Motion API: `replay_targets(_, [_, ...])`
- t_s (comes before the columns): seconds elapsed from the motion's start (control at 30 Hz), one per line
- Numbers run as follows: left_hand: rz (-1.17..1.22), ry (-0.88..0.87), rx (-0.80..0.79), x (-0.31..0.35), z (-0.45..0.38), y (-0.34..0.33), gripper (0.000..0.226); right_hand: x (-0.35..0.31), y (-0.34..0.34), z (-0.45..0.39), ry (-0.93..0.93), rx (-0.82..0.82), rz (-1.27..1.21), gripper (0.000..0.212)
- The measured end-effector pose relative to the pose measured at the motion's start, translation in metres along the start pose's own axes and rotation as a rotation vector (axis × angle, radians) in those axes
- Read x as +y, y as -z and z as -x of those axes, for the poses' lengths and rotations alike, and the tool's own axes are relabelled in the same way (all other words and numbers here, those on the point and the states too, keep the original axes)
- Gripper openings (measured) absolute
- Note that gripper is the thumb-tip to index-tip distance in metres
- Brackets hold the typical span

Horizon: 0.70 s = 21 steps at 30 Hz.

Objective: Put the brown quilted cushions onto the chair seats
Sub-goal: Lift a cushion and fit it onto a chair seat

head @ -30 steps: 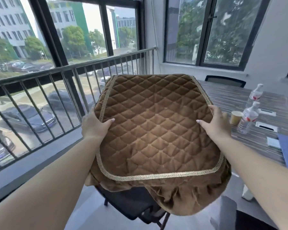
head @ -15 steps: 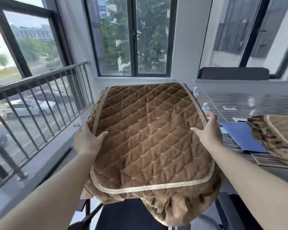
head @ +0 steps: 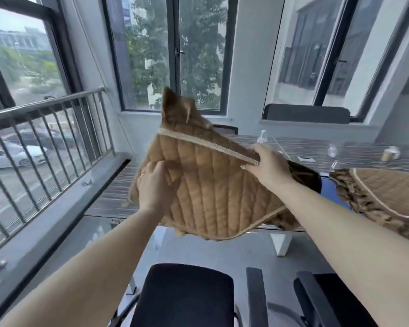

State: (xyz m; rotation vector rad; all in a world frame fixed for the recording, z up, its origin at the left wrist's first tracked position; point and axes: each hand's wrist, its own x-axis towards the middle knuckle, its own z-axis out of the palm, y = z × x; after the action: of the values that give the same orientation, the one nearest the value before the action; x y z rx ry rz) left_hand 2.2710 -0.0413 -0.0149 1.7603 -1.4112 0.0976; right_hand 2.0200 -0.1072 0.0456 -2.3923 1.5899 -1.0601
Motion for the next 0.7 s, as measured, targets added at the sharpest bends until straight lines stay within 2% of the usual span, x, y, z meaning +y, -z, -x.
replay_targets(0.03, [-0.034, -0.154, 0.010, 0.010, 0.002, 0.004, 0.029, -0.006, 0.001, -0.002, 0.046, -0.024, 0.050, 0.034])
replay_targets(0.1, [-0.075, -0.380, 0.006, 0.025, 0.005, 0.008, 0.025, -0.017, 0.003, -0.006, 0.136, -0.074, 0.145, 0.032])
replay_targets(0.17, [-0.101, -0.476, 0.027, 0.032, 0.006, 0.009, 0.037, -0.027, 0.004, -0.010, 0.240, -0.123, 0.223, 0.032])
replay_targets(0.23, [-0.152, -0.493, 0.009, 0.037, 0.006, 0.011, 0.052, -0.037, 0.004, -0.012, 0.341, -0.141, 0.284, 0.033])
replay_targets(0.33, [-0.237, -0.403, -0.098, 0.042, 0.003, 0.013, 0.076, -0.049, 0.000, -0.013, 0.469, -0.136, 0.344, 0.032])
replay_targets(0.4, [-0.277, -0.319, -0.138, 0.042, -0.002, 0.015, 0.080, -0.053, -0.004, -0.011, 0.532, -0.149, 0.373, 0.032])
replay_targets(0.5, [-0.213, -0.232, -0.132, 0.041, -0.007, 0.023, 0.041, -0.060, -0.015, -0.006, 0.589, -0.143, 0.381, 0.028])
replay_targets(0.53, [-0.162, -0.189, -0.111, 0.040, -0.006, 0.024, 0.035, -0.060, -0.019, -0.004, 0.595, -0.103, 0.360, 0.031])
replay_targets(0.6, [-0.085, -0.099, -0.068, 0.038, -0.003, 0.026, 0.033, -0.059, -0.025, -0.002, 0.567, 0.011, 0.324, 0.049])
replay_targets(0.7, [0.074, 0.037, -0.075, 0.024, -0.003, 0.029, 0.039, -0.043, -0.028, 0.008, 0.382, -0.002, 0.367, 0.085])
